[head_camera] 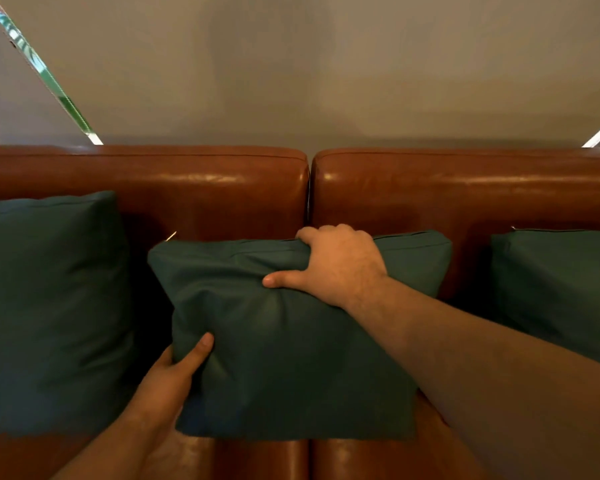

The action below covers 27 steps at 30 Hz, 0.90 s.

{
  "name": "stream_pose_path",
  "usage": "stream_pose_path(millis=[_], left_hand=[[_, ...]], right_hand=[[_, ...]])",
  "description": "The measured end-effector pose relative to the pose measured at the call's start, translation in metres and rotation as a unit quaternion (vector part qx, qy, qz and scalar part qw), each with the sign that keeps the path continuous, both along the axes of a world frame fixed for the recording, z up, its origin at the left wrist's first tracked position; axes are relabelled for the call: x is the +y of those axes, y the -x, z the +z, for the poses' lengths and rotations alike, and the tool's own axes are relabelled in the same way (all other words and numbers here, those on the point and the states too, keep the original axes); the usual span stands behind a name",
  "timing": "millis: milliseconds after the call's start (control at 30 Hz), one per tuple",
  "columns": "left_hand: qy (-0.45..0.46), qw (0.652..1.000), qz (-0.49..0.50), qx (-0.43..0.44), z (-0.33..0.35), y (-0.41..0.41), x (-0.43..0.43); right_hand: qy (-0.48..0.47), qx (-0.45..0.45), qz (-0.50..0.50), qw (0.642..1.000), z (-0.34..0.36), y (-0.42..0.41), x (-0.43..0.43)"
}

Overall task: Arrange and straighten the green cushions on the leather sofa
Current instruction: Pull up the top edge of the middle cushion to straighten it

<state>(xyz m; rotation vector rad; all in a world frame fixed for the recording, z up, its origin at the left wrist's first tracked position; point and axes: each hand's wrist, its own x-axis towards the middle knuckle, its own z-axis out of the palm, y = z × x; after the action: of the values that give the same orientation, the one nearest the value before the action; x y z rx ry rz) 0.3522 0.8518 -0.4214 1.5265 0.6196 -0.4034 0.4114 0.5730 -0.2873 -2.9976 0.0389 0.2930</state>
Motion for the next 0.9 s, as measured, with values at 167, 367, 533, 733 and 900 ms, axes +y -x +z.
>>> stream_pose_path(millis=[167,367,533,733,900], left_hand=[[0.086,0.992,-0.095,-0.011,0.019,-0.022,0.009],[0.125,0.983,-0.088,-0.102,0.072,-0.078,-0.009],[0.063,0.992,0.011,-0.106,0.082,-0.102,-0.024],[0.018,0.987,0.035,-0.159,0.074,-0.113,-0.012],[0.001,0.981,0.068,-0.180,0.063,-0.115,-0.017]], right_hand=[[-0.056,-0.025,-0.010,0.998,-0.009,-0.004,-0.007],[-0.104,-0.011,0.007,0.994,-0.002,-0.002,-0.031],[-0.172,-0.041,-0.030,0.984,-0.009,-0.011,-0.033],[-0.241,-0.110,-0.093,0.960,-0.031,-0.012,-0.037],[-0.139,-0.118,0.000,0.983,-0.030,-0.017,-0.037]])
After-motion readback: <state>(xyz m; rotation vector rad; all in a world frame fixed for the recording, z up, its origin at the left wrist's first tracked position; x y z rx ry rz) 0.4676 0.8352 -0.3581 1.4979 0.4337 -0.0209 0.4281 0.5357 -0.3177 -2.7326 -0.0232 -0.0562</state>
